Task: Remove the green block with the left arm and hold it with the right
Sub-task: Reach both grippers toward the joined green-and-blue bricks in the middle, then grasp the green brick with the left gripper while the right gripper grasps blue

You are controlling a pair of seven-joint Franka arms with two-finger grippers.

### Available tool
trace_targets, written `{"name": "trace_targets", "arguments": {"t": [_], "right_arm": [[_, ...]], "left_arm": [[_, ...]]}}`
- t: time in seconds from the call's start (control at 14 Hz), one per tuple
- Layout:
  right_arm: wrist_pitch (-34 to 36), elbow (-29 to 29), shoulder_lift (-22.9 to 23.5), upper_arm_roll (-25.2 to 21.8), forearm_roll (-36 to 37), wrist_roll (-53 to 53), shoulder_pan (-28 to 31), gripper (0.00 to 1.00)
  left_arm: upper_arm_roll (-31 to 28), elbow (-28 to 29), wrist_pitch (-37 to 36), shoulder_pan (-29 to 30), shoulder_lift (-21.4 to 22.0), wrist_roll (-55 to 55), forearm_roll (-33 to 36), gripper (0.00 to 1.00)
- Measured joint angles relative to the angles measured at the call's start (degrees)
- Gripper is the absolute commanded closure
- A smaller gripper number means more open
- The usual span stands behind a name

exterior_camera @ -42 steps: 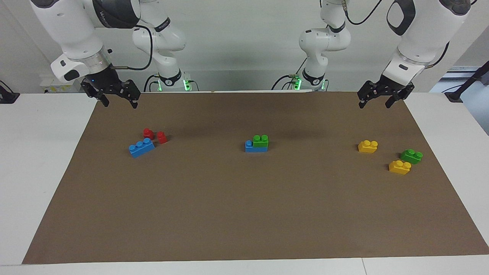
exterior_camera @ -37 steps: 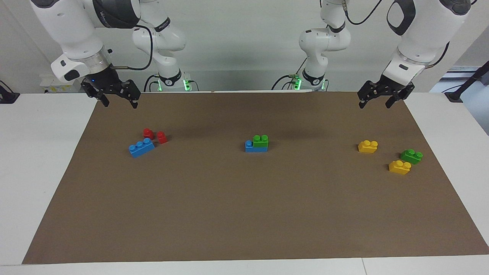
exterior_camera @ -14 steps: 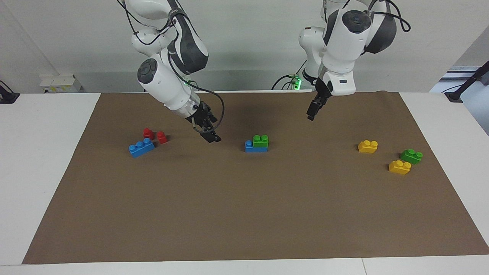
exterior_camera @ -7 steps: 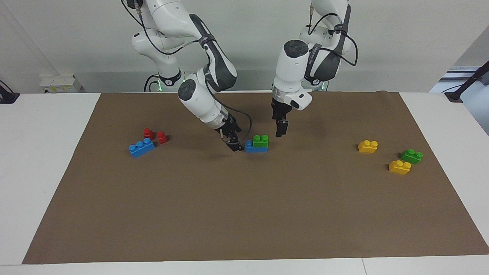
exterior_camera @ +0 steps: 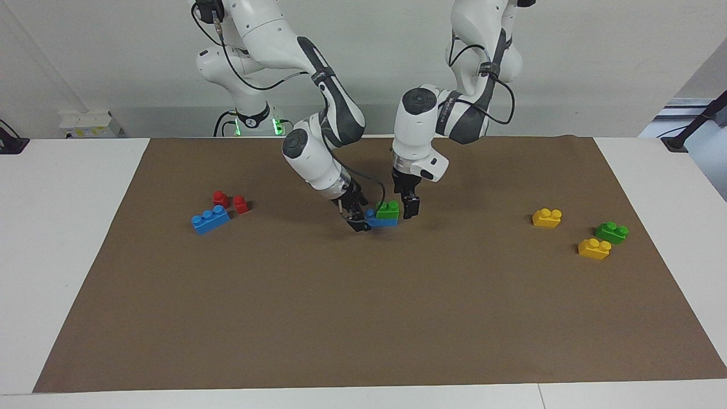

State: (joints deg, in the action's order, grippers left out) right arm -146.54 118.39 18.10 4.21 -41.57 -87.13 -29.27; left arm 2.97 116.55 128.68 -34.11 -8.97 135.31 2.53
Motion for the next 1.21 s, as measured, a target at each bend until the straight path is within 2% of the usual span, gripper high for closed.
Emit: {"name": "trace_targets", "arguments": {"t": [0.14,0.21,0.29,0.43,0.5,0.93,1.0,1.07,1.14,1.21], "right_arm": [[-1.05,0.01,0.73,0.0,0.0,0.0,-0.49,0.07],[-1.39,0.01,1.03,0.0,0.0,0.0,-0.58,0.16],[-1.76,0.01,1.26,-0.01,-0.08,-0.01,-0.62,0.3],[-2.04,0.04,1.39,-0.01,-0.23,-0.01,-0.63,0.85],[-2.12,0.07,1.39,-0.01,-0.24,-0.01,-0.63,1.0],[-2.25,0.1,1.4,-0.17,-1.41,-0.02,-0.62,1.0],[-2.25,0.1,1.4,-0.17,-1.41,-0.02,-0.62,1.0],[-2.25,0.1,1.4,-0.17,-1.41,-0.02,-0.62,1.0],[-2.25,0.1,1.4,-0.17,-1.42,-0.02,-0.62,1.0],[-2.25,0.1,1.4,-0.17,-1.42,-0.02,-0.62,1.0]], "left_arm": [[0.02,0.0,1.29,-0.99,-1.7,2.54,1.36,0.0],[0.02,-0.01,2.22,-1.27,-2.44,3.75,2.08,0.0],[0.02,-0.03,2.64,-1.45,-2.9,4.35,2.41,0.0],[-0.03,-0.05,2.9,-1.48,-3.06,4.57,2.58,0.0],[-0.07,-0.08,2.95,-1.48,-3.06,4.57,2.62,0.0],[-0.08,-0.09,3.19,-1.48,-3.06,4.57,2.77,0.0],[-0.08,-0.09,3.22,-1.48,-3.06,4.57,2.78,0.06],[-0.08,-0.1,3.32,-1.48,-3.06,4.57,2.8,0.3],[-0.08,-0.1,3.5,-1.52,-3.07,4.57,2.84,0.98],[-0.05,-0.11,3.83,-1.61,-3.06,4.57,2.89,1.0]]}}
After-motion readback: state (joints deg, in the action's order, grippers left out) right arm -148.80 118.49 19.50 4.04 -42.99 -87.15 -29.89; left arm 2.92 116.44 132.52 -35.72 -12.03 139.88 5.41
